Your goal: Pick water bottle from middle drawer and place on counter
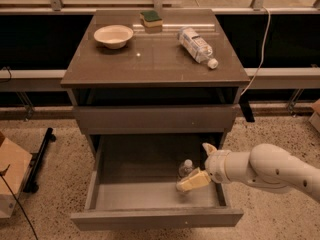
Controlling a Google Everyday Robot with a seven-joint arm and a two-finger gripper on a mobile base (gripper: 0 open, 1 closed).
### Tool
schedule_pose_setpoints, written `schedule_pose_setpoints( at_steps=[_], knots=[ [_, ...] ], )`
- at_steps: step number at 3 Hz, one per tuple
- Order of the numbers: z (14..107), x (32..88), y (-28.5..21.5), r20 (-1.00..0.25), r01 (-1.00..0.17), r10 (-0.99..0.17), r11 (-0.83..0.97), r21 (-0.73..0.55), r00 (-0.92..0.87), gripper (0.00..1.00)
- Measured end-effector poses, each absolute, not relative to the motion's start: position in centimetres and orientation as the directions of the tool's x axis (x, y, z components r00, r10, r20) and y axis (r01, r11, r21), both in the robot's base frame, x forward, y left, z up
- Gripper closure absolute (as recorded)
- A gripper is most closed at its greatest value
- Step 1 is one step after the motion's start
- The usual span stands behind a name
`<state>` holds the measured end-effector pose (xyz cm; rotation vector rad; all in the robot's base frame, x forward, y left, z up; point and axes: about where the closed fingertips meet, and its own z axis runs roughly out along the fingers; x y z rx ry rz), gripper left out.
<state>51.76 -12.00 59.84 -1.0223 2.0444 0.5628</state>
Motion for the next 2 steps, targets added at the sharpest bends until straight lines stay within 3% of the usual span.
schedule_pose_setpoints(
  at_steps=[2],
  knots=[
    [56.5,53.4,-11.3,-0.830,-0.801,-0.442,0.598,0.011,-0.341,0.00]
  ],
)
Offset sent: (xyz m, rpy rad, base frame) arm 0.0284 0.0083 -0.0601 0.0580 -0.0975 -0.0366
